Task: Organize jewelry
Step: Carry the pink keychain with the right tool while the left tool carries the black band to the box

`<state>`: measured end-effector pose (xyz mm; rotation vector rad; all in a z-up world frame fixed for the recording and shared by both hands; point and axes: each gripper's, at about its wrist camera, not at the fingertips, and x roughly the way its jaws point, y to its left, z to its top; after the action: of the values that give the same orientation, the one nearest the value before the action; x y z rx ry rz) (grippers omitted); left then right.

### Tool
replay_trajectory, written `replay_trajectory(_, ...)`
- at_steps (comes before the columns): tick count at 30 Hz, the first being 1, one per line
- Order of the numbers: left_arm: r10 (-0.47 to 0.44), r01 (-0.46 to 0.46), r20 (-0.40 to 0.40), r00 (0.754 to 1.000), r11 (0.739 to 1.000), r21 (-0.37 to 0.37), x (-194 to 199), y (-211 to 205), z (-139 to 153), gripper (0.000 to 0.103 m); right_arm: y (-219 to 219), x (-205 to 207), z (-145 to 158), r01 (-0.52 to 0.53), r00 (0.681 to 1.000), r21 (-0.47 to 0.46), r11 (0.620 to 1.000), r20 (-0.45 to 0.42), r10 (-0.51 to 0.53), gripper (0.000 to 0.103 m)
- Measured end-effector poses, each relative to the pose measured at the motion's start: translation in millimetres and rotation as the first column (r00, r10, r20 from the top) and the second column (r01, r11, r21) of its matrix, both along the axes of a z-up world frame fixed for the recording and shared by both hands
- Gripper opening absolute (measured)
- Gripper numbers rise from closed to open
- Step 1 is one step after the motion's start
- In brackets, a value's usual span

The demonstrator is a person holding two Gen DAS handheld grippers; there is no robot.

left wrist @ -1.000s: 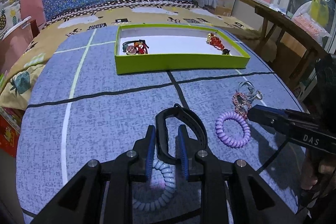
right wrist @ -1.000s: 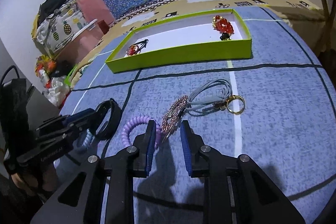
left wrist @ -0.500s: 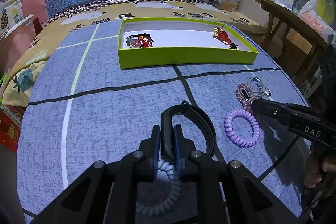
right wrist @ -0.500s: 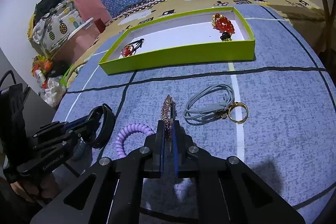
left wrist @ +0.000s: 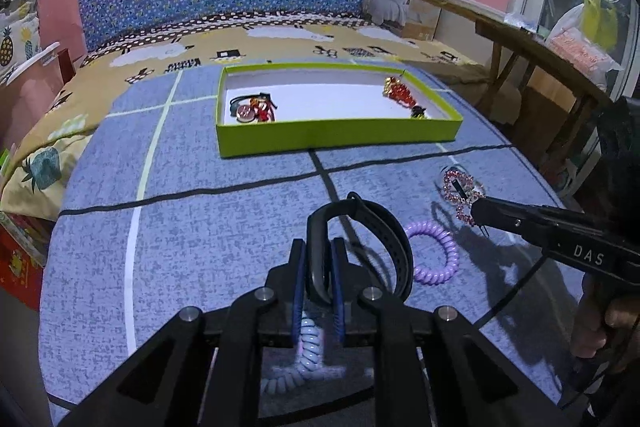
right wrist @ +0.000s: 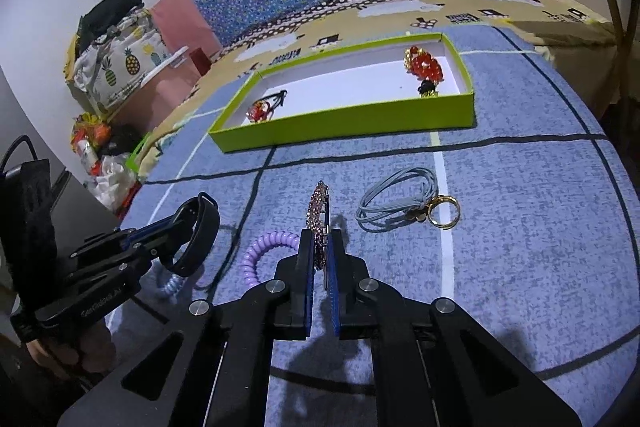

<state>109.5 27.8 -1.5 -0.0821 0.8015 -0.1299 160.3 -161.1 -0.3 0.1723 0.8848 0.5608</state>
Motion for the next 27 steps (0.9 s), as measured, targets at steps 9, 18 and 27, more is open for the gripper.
replay_trajectory(9,-0.009,0.008,0.029,1.000,1.000,0.006,6,-5,13,0.013,-6,0,15,0.007,0.999,0.012,1.000,0.034,-0.008,0.006)
replay_trajectory(18,-0.012,0.008,0.077,0.997,0.999,0.049,36,-5,31,0.013,-6,20,28,0.009,0.997,-0.010,1.000,0.070,-0.008,0.006)
replay_trajectory(27,-0.024,0.018,0.087,0.996,0.997,0.069,84,0,40,0.013,4,63,36,0.001,0.996,-0.028,1.000,0.086,0.001,0.006)
